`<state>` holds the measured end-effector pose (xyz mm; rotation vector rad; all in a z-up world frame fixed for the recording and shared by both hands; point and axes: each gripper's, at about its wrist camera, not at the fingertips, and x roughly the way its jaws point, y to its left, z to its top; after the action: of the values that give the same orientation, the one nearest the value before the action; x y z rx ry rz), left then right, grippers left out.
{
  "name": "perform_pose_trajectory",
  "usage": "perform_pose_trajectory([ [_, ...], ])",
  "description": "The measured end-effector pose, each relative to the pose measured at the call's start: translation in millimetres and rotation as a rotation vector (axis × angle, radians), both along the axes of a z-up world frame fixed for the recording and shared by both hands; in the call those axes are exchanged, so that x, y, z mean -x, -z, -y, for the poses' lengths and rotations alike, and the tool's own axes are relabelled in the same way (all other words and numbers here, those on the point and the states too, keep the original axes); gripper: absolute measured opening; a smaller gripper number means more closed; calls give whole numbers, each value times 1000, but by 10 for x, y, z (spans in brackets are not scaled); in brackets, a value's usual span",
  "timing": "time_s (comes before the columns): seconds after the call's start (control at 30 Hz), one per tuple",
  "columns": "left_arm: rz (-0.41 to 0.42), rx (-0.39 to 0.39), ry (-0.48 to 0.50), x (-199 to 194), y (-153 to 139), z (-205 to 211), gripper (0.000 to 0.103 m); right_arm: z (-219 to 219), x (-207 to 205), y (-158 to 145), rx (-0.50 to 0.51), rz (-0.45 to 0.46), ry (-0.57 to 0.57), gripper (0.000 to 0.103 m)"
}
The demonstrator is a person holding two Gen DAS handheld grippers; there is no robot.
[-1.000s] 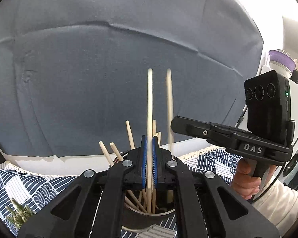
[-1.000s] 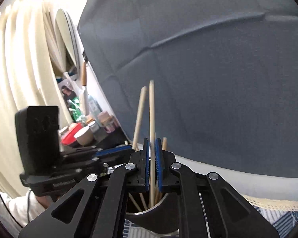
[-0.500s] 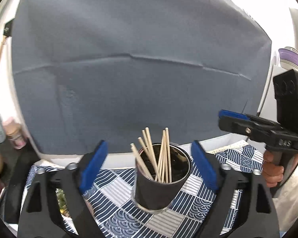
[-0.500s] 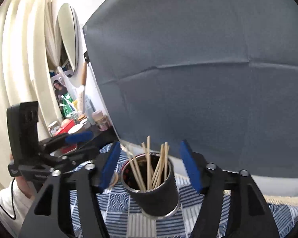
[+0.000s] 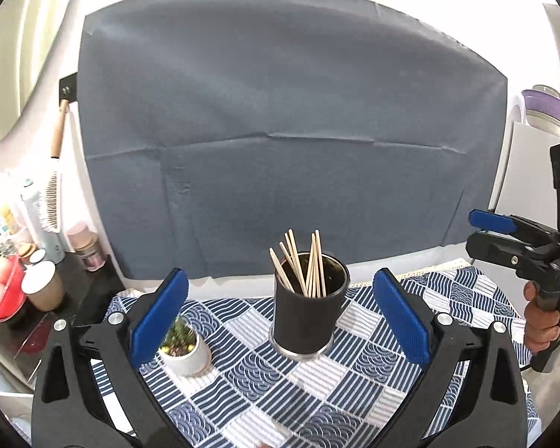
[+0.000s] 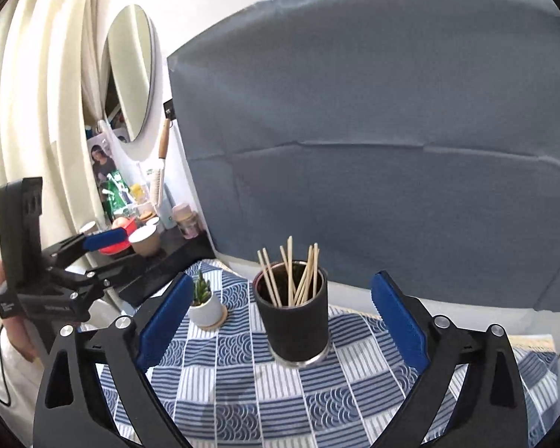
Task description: Organize utensils
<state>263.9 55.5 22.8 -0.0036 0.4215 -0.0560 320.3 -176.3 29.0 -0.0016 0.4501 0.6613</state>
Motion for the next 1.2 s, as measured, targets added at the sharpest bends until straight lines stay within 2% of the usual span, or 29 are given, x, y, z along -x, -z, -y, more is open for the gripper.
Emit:
perform_pose_trajectory([
  [0.1, 15, 40, 26, 248, -37, 12, 97, 27, 249, -9, 22, 7, 11, 95],
  [0.17, 8, 46, 7, 412, -63, 36, 97, 62, 448, 3, 30, 12, 43, 95],
  [0.33, 18, 16, -50, 791, -64, 117, 97, 150, 912, 95, 63, 9, 103, 95],
  [0.47, 7, -24, -103, 1100, -34, 181, 97, 207, 1247, 209, 91, -17, 119, 95],
  [0.6, 2, -26, -171, 1404, 18, 220, 97, 250, 1560, 282, 116, -31, 99, 95],
  [0.73, -26, -52, -167, 1672, 68, 281, 97, 302, 1872, 293, 107, -32, 104, 95],
  [0.87, -32, -104, -175, 1903, 105, 383, 97, 372, 2109, 289, 76, -58, 123, 95],
  [1.03, -56, -91, -214, 2046, 127, 466, 97, 470, 2316, 294, 72, -43, 172, 95],
  [1.2, -45, -169, -248, 2140, 137, 644, 97, 500, 2316, 335, 84, -97, 176, 95],
])
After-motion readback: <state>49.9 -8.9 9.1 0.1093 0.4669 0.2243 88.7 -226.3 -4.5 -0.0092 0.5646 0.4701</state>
